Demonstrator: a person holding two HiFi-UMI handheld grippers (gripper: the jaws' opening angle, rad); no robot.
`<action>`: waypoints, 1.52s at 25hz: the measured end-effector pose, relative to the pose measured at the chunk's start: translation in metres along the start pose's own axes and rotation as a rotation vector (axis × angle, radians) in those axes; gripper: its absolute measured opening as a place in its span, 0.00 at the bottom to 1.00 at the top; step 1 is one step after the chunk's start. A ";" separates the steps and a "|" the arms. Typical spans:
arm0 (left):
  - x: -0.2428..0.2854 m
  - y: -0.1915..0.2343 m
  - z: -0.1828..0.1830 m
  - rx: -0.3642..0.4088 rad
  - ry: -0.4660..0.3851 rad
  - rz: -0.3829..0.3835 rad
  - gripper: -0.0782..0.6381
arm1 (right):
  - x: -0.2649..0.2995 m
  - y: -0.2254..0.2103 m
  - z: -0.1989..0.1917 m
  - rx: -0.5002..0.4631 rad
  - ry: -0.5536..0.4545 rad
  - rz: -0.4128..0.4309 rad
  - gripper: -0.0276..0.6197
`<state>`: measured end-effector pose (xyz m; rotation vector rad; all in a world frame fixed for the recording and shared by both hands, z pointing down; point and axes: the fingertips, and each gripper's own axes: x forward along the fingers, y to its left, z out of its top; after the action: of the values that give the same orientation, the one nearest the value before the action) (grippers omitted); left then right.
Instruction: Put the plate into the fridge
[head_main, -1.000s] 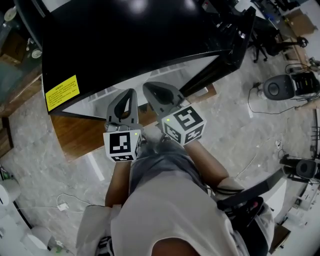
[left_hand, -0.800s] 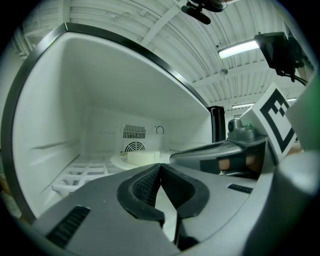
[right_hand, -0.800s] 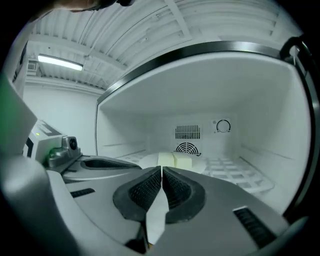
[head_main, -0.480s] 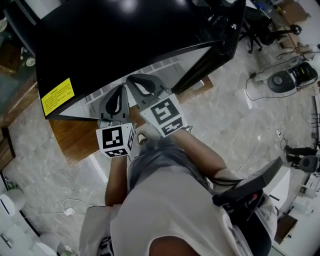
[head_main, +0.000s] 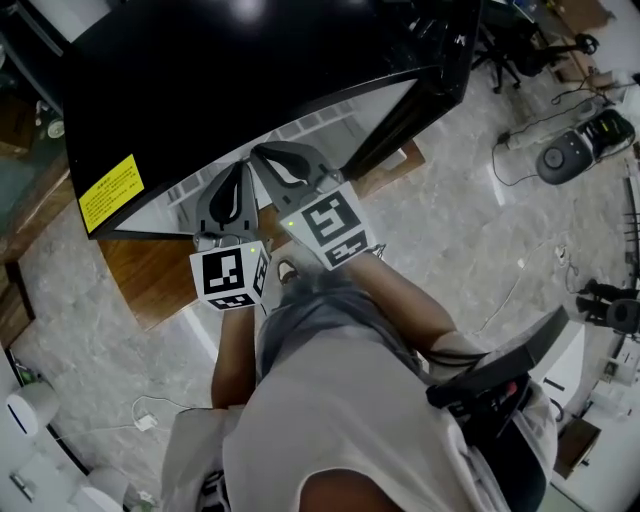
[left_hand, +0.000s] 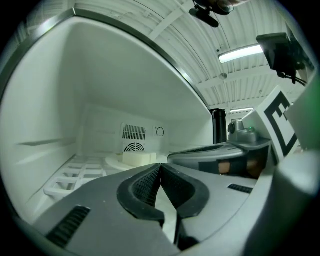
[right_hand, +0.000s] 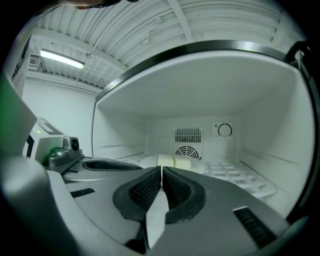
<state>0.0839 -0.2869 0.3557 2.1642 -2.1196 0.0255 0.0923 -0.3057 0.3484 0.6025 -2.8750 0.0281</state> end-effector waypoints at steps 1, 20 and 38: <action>-0.003 -0.001 0.002 -0.003 -0.007 -0.002 0.14 | -0.004 -0.001 0.001 0.009 -0.010 -0.008 0.08; -0.052 -0.029 0.022 -0.099 -0.063 -0.016 0.14 | -0.053 0.021 0.010 0.012 -0.045 -0.039 0.07; -0.056 -0.020 0.018 -0.072 -0.058 -0.030 0.13 | -0.051 0.036 0.012 0.026 -0.044 -0.026 0.07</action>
<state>0.1013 -0.2320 0.3319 2.1810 -2.0835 -0.1163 0.1215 -0.2534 0.3271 0.6533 -2.9132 0.0491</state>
